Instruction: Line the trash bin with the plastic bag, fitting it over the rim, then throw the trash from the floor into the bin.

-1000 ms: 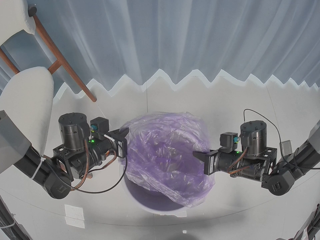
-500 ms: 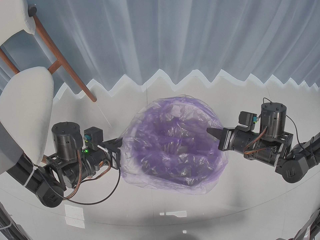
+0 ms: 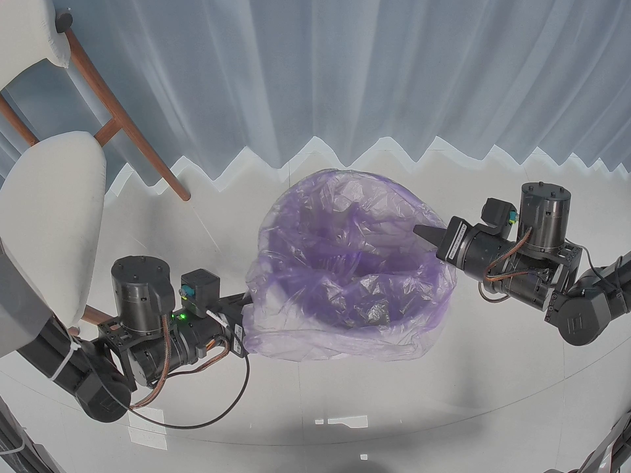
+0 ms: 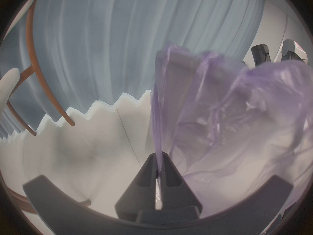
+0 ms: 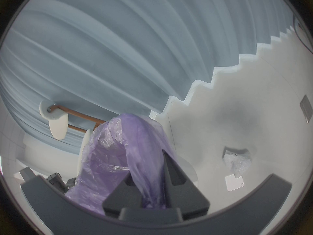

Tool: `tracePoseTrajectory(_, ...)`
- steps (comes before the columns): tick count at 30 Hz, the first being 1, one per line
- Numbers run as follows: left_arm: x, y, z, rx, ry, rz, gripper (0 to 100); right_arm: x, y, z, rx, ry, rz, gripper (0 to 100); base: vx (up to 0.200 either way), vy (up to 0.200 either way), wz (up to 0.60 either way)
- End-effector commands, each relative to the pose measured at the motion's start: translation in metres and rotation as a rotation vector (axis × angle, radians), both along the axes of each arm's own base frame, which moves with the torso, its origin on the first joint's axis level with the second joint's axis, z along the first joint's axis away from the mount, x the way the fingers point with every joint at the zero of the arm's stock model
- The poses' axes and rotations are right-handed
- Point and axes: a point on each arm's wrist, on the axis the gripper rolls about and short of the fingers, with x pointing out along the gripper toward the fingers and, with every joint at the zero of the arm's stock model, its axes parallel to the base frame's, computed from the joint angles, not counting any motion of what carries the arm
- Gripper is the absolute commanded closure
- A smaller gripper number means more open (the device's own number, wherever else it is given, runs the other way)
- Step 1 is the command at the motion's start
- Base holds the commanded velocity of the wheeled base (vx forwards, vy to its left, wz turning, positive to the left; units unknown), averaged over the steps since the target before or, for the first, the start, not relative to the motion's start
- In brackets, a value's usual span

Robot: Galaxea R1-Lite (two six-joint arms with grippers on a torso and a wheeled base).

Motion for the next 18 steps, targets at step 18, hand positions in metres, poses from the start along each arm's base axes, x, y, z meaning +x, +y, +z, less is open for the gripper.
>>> tracePoseTrajectory(18, 0.038, 0.014, 0.014, -0.004, -0.114, 0.064, 100, -0.010, -0.004, 0.007, 0.082, 0.065, 0.002, 100, 0.000, 0.000, 0.00)
